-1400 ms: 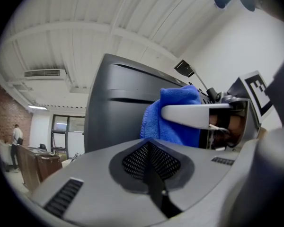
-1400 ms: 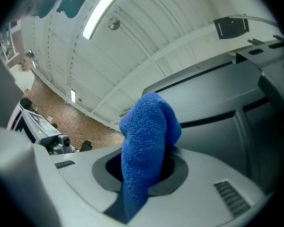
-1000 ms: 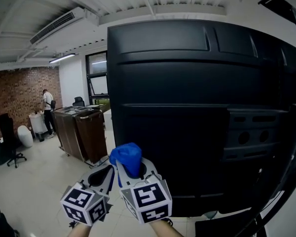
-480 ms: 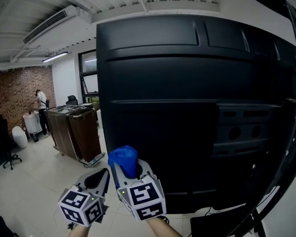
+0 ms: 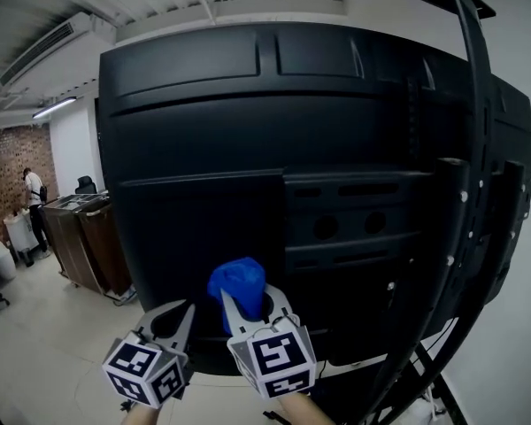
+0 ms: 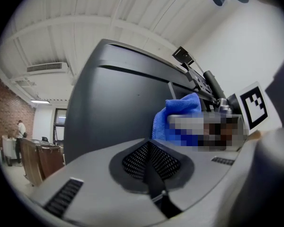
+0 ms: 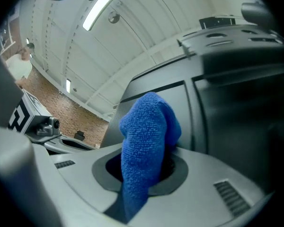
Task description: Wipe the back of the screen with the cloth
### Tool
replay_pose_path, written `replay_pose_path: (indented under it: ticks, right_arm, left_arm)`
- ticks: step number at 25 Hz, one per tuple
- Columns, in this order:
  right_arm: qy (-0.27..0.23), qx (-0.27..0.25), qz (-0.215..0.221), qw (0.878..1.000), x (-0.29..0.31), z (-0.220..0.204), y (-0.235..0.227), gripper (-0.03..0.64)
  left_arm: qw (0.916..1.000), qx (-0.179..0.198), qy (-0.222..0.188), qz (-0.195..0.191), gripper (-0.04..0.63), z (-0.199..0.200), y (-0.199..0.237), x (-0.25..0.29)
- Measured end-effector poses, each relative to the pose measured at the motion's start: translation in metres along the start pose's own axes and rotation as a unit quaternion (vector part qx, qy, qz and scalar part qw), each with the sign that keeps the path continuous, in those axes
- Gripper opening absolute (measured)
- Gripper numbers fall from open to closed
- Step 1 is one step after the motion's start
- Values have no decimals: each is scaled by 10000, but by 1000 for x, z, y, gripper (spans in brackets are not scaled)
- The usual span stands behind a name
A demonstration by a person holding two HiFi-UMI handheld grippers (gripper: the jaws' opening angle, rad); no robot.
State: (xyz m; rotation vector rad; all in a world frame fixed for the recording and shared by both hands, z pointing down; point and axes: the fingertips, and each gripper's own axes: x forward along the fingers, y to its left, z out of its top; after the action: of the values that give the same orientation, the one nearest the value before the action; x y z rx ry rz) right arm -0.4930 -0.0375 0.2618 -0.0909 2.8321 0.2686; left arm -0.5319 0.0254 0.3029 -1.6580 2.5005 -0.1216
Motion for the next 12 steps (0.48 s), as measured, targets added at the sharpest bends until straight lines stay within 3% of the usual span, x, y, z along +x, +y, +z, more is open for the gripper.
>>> replay_pose_path:
  ticks: [12]
  right_arm:
    - [266,-37,-1108,9935,-81,-7,-120,52]
  left_arm:
    - [9967,-68,145,-795,6,-2,-104,51]
